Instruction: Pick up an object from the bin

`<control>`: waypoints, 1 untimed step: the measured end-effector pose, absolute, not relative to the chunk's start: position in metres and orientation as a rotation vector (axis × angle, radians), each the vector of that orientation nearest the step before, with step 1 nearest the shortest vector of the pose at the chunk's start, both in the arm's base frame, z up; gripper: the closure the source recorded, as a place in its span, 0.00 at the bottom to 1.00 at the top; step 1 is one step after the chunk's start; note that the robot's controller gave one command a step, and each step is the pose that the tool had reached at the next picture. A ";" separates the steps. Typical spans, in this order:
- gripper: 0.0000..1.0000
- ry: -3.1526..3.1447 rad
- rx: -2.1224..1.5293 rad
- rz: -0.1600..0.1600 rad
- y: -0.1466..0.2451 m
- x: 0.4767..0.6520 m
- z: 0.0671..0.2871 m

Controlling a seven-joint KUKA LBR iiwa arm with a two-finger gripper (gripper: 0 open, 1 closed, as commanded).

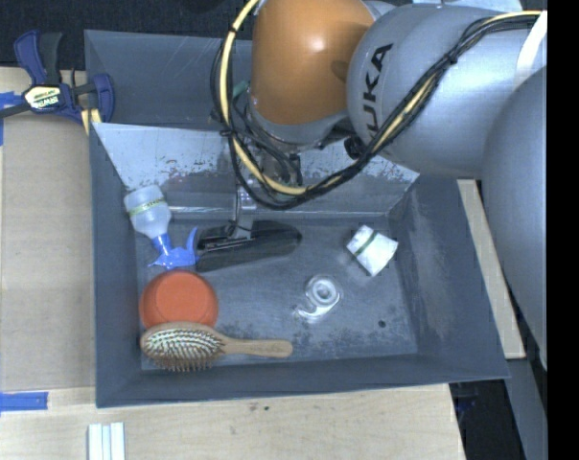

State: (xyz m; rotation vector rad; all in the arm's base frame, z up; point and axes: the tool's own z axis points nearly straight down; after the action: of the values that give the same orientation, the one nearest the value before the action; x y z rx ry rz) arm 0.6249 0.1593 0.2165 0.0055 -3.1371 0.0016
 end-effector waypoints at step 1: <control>0.00 -3.145 0.001 -0.002 0.158 0.626 0.222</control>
Offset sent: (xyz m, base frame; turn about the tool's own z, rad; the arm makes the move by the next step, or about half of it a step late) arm -0.0121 -0.0743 -0.1465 -0.1820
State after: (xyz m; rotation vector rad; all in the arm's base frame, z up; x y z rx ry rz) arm 0.6262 0.1584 0.2221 0.0006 -3.1451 -0.0019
